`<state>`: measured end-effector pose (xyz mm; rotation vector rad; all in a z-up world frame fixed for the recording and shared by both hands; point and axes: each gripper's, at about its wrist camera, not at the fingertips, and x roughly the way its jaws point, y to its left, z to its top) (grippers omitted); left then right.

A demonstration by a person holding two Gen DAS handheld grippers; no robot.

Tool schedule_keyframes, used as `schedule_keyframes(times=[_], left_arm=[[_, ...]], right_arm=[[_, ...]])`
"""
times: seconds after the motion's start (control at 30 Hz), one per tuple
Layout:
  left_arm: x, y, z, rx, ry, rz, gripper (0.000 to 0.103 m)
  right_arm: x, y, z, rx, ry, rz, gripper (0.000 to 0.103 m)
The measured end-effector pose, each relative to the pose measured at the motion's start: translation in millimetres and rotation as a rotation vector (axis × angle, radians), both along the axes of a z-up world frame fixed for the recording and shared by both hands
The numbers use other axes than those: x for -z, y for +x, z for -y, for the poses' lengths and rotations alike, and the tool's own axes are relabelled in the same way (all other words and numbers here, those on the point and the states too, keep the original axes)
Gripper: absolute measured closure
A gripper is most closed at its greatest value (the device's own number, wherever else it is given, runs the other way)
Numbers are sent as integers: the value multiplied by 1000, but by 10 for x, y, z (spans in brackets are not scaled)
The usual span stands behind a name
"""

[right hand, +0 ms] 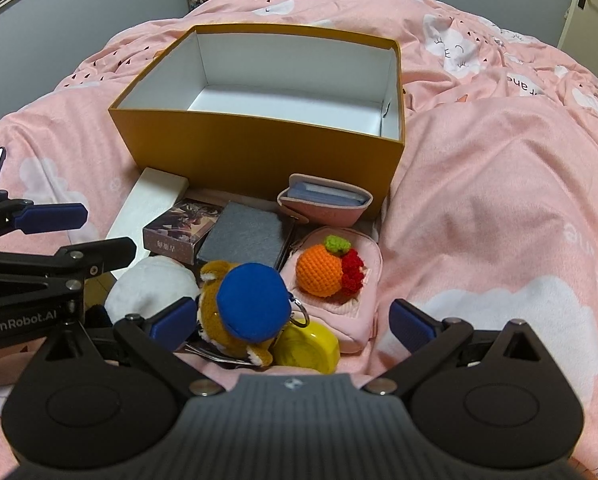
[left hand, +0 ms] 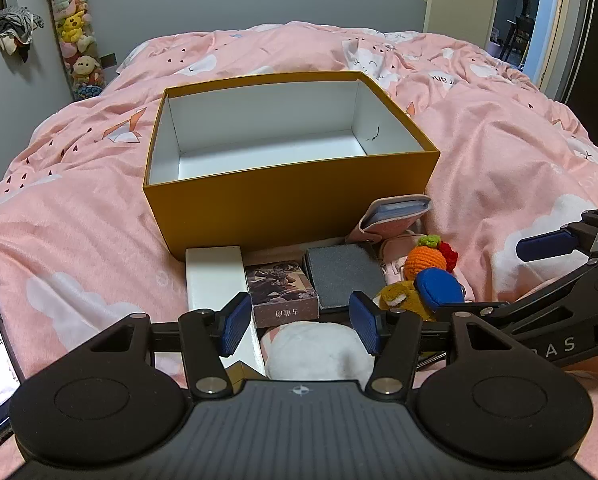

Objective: Organize objects

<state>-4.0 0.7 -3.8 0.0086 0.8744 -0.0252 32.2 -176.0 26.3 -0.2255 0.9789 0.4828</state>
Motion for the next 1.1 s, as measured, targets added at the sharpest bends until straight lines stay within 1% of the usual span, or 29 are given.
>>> schedule_keyframes(times=[0.53, 0.77, 0.87, 0.9, 0.93, 0.97, 1.03, 1.07, 1.1], left_arm=[[14, -2, 17, -4, 11, -7, 37], [5, 18, -3, -9, 3, -21, 39], [-31, 12, -65, -1, -8, -24, 41], [-50, 10, -96, -3, -11, -24, 46], [-66, 13, -133, -10, -14, -28, 49], [-80, 18, -181, -24, -20, -35, 52], [-97, 38, -274, -49, -27, -56, 60], [-101, 45, -325, -62, -29, -62, 61], [-104, 51, -375, -74, -28, -66, 62]], right_arm=[[7, 12, 3, -3, 3, -7, 1], [3, 24, -22, -29, 10, -5, 1], [-36, 17, -65, -63, 18, 14, 2], [-54, 13, -86, -78, 20, 24, 3], [-75, 7, -108, -97, 25, 36, 6], [-94, 6, -134, -119, 32, 44, 13], [-120, 5, -206, -172, 40, 54, 22], [-125, 7, -247, -203, 43, 57, 26], [-128, 8, -289, -237, 52, 59, 28]])
